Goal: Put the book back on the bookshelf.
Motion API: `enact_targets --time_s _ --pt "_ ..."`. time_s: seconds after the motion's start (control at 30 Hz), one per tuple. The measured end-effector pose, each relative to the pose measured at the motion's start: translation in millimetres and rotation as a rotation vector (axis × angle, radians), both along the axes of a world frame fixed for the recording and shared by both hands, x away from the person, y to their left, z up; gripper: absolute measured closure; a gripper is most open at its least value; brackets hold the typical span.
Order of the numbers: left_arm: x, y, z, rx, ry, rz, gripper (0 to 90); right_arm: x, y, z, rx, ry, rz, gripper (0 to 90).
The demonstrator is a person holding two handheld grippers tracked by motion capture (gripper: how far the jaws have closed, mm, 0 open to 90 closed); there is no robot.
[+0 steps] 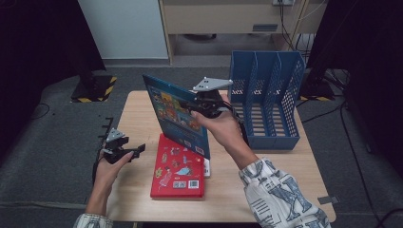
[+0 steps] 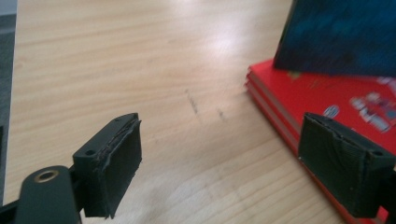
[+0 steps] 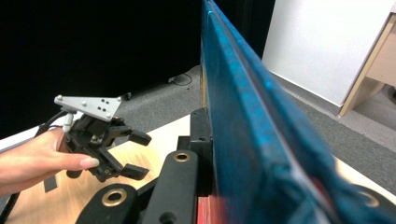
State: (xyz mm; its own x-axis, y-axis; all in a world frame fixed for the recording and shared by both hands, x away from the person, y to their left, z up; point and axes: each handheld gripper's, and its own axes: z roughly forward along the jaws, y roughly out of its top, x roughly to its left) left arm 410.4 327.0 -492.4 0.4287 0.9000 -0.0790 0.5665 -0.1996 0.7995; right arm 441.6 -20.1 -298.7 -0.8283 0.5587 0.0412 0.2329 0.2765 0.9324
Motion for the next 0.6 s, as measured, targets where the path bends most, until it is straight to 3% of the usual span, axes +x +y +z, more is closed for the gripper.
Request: enact_targets --time_s 0.23,0.4,0.6 --pt "-6.4 5.7 -15.2 0.107 0.059 0.035 12.2 4.3 -1.3 5.2 0.0 -0.005 -0.021 82.7" --pt "-3.1 13.8 -28.4 0.127 0.133 0.098 7.7 4.6 -3.4 9.7 -0.002 -0.003 -0.043 82.7" --pt "-1.1 16.3 -33.3 0.155 0.163 0.156 4.8 7.5 -10.3 13.3 -0.005 -0.006 -0.064 82.7"
